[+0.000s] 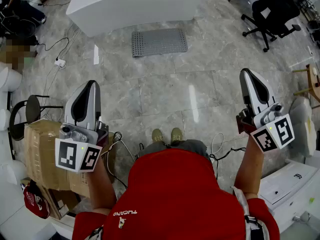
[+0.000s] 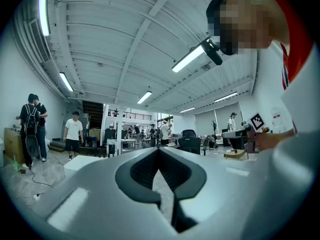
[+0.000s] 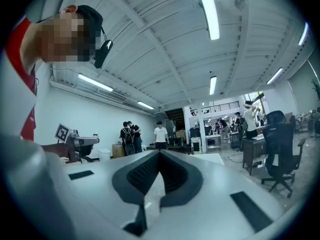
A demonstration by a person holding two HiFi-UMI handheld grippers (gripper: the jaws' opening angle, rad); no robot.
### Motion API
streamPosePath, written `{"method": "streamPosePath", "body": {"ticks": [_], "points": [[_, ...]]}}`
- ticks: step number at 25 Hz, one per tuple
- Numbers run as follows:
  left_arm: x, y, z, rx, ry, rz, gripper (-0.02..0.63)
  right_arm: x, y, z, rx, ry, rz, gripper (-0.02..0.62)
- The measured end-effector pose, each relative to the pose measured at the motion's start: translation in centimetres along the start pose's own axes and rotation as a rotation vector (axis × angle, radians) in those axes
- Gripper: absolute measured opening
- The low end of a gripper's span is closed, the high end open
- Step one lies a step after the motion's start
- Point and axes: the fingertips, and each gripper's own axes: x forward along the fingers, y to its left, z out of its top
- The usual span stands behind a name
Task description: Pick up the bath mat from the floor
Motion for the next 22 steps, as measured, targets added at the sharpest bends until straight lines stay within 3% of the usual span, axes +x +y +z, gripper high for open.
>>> {"method": "streamPosePath", "body": {"ticks": [14, 22], "points": [[0.5, -0.4, -0.2, -0.004, 0.004, 0.032, 0.005, 0.3, -1.0, -0.3, 0.003, 0.004, 0.03, 0.002], [2.2, -1.0, 0.1, -0.001, 0.0, 0.072, 0.005, -0.9, -4.5, -0.3, 0.011, 0.001, 0.012, 0.002]]}}
